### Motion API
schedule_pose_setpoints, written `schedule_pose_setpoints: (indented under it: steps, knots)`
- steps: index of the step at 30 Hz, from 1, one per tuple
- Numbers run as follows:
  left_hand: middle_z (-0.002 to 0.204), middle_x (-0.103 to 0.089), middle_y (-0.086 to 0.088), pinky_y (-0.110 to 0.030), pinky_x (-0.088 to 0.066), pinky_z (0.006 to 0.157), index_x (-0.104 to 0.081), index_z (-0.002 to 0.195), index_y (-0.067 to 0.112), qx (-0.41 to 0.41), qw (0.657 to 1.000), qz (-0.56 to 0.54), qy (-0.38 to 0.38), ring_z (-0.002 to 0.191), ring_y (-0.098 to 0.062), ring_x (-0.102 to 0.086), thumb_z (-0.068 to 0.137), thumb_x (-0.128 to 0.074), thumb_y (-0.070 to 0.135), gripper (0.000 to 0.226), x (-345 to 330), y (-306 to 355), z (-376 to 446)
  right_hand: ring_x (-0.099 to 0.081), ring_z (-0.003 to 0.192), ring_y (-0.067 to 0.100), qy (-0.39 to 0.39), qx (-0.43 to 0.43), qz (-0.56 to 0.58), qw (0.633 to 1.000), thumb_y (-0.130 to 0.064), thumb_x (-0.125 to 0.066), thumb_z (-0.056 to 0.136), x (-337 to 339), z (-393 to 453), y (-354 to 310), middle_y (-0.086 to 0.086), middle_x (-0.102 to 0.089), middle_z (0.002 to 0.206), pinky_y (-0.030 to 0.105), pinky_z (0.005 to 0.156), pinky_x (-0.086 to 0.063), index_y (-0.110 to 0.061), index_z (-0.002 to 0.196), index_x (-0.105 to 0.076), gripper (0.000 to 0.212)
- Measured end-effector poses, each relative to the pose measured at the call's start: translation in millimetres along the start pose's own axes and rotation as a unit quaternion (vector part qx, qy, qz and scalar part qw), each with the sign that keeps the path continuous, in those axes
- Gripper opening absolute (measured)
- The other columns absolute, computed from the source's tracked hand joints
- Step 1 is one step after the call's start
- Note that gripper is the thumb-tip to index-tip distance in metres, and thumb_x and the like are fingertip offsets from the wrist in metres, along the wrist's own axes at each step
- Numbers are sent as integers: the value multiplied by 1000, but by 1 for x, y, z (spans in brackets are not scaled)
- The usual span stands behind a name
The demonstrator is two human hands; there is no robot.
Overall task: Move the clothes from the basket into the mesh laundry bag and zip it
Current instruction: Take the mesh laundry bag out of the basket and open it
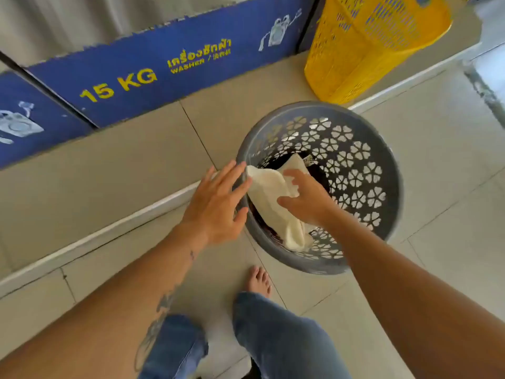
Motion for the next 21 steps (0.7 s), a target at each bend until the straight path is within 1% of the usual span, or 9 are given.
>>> schedule_pose_setpoints:
  steps: [3,7,10,12,13,15,18,19,21]
  knots:
    - [155,-31,-11,-51,-16,117,-54,135,15,-81,995,-5,50,145,-27,-23,84,-52,36,55,-24,-6,8,-53,121,27,-17,12,-2,1000,-30,-71,85,-30,29,19,6,-47,139,37,98,-44,-32,152,-26,81]
    - [148,-41,-12,-51,-22,114,-60,128,15,-153,981,-19,119,140,-28,-33,81,-58,35,51,-35,-14,8,-61,108,24,-65,29,-21,997,-24,-70,85,-62,62,36,3,-56,131,45,93,-54,-52,150,-11,92]
    - [140,-49,-13,-48,-29,110,-64,123,15,-192,970,-5,151,133,-30,-41,79,-60,40,50,-34,-18,13,-67,97,23,-38,61,-39,997,-14,-61,89,-64,78,36,4,-62,119,47,83,-60,-53,149,-14,85]
    - [137,-51,-10,-43,-34,106,-65,121,16,-204,965,-3,163,128,-27,-44,79,-59,43,50,-34,-19,15,-66,96,22,4,86,-41,995,-7,-55,89,-62,81,32,3,-62,117,40,75,-60,-47,150,-22,80]
    - [136,-51,-8,-40,-35,104,-65,122,17,-202,965,-1,167,125,-25,-46,80,-58,45,50,-35,-21,15,-64,99,21,20,96,-40,994,-5,-53,89,-62,82,30,1,-60,120,34,73,-58,-44,151,-25,79]
    - [137,-51,-2,-39,-38,103,-62,126,20,-177,969,4,173,122,-23,-49,82,-55,48,53,-37,-25,12,-61,102,19,32,113,-45,992,-2,-51,86,-67,78,26,-1,-59,123,31,73,-55,-40,151,-29,78]
    - [140,-48,5,-37,-40,101,-57,133,25,-80,982,-12,171,123,-20,-50,83,-52,46,54,-41,-28,1,-61,95,19,56,144,-33,987,5,-47,84,-69,55,16,-5,-59,107,26,66,-53,-28,139,-47,64]
    - [139,-49,7,-35,-42,99,-56,133,24,-42,984,-39,171,121,-19,-51,82,-53,42,54,-41,-27,-5,-61,95,21,74,152,-23,985,6,-46,83,-64,43,12,-4,-61,105,27,65,-51,-24,135,-53,60]
    - [134,-52,8,-31,-44,96,-56,133,22,17,980,-102,171,117,-18,-54,83,-53,35,52,-41,-19,-22,-63,100,25,127,172,-14,977,3,-47,82,-50,11,2,1,-68,110,31,73,-51,-23,131,-59,57]
Point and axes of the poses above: each hand's wrist, its own z-axis towards the middle knuckle, its own x-axis out of the back of the hand, y = z × x, the point moved 10 cm from there along z, towards the middle knuckle
